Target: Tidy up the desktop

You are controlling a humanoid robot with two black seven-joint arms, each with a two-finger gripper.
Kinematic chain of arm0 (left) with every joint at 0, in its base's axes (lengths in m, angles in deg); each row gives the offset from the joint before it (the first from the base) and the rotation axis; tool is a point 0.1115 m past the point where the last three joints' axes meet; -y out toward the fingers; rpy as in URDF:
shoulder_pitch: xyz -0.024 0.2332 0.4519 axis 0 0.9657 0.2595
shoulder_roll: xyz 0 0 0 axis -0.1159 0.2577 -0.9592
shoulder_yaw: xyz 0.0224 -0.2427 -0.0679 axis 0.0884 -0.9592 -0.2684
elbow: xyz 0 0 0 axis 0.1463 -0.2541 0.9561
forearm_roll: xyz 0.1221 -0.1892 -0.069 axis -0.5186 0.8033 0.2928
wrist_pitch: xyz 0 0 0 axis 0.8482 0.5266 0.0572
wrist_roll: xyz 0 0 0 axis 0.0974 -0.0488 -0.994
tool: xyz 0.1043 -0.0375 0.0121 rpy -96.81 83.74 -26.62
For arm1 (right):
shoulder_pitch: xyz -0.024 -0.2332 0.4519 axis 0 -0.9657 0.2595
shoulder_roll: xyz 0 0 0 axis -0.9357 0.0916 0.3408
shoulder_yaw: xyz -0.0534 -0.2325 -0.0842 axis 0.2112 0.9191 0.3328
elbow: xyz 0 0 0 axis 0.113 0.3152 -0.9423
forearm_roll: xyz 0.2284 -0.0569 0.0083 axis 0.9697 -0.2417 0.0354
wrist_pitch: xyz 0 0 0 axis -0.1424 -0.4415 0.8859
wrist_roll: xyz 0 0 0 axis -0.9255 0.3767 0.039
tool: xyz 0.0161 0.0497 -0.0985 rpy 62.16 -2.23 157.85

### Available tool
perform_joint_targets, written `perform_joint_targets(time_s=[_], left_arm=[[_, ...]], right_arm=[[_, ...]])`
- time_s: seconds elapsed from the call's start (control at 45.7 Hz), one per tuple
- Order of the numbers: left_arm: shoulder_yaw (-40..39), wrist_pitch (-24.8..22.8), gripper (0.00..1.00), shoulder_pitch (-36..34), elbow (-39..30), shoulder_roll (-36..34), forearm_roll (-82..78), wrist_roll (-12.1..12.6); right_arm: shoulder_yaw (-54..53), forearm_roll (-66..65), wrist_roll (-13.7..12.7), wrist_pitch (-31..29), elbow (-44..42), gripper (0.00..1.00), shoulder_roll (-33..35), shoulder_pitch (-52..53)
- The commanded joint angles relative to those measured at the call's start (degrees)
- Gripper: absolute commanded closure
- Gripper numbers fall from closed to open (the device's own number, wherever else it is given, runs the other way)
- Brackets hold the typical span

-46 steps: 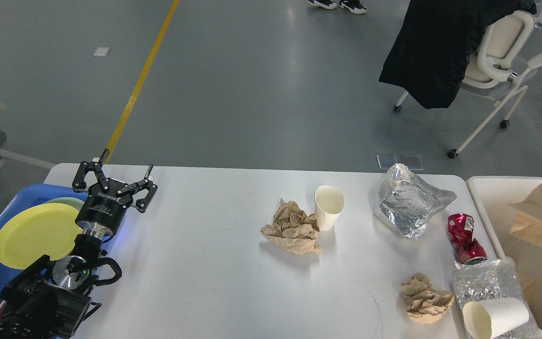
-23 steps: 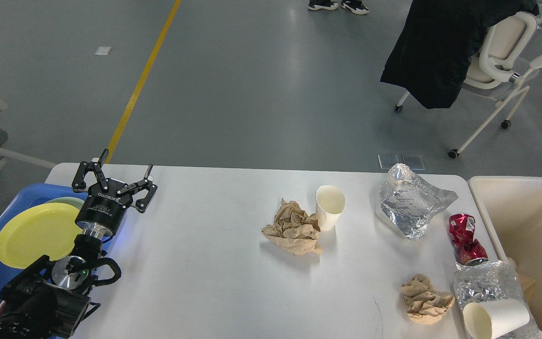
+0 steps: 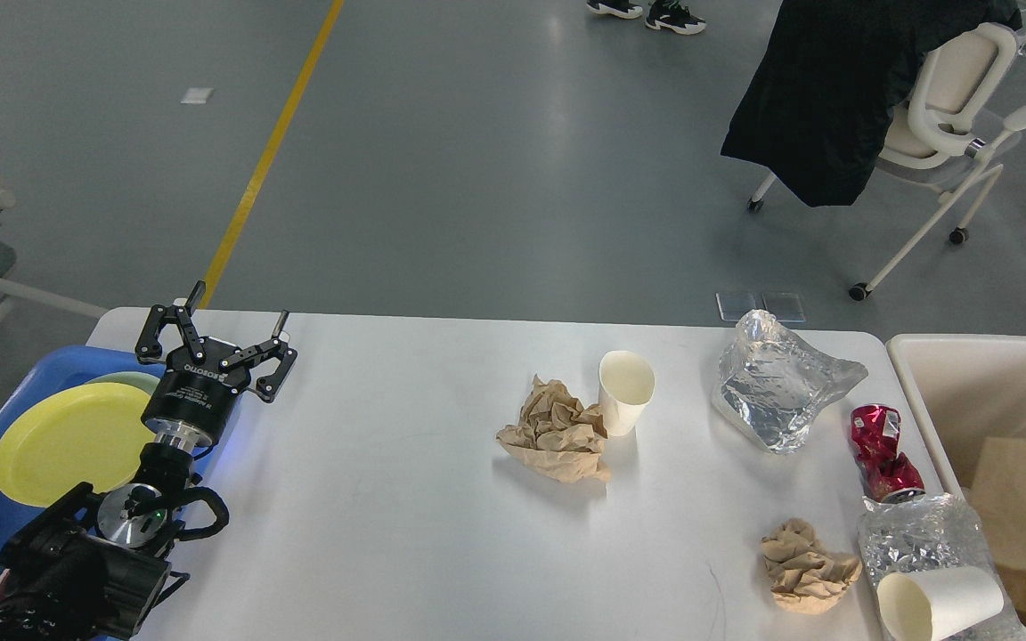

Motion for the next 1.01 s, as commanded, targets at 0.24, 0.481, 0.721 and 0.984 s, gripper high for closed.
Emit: perform_joint_targets(time_s=[0.24, 0.481, 0.721, 0.984], left_arm=[[0.00, 0.00, 0.00, 0.00, 0.00, 0.08, 0.00, 0.00], [0.00, 0.00, 0.00, 0.00, 0.00, 0.08, 0.00, 0.00], [0.00, 0.00, 0.00, 0.00, 0.00, 0.08, 0.00, 0.00], [0.00, 0.00, 0.00, 0.00, 0.00, 0.08, 0.00, 0.00]], right_arm=[[0.08, -0.15, -0.57, -1.14, -0.04, 0.00, 0.09, 7.63], [-0.53, -7.96, -0.57, -12.21, 3.29, 0.00, 4.22, 26.16], [0.17, -22.02, -0.13, -14.15, 33.50, 0.00, 4.66, 57.36], [0.26, -26.69, 0.04, -17.66, 66.91, 0.00, -0.61, 79.79]])
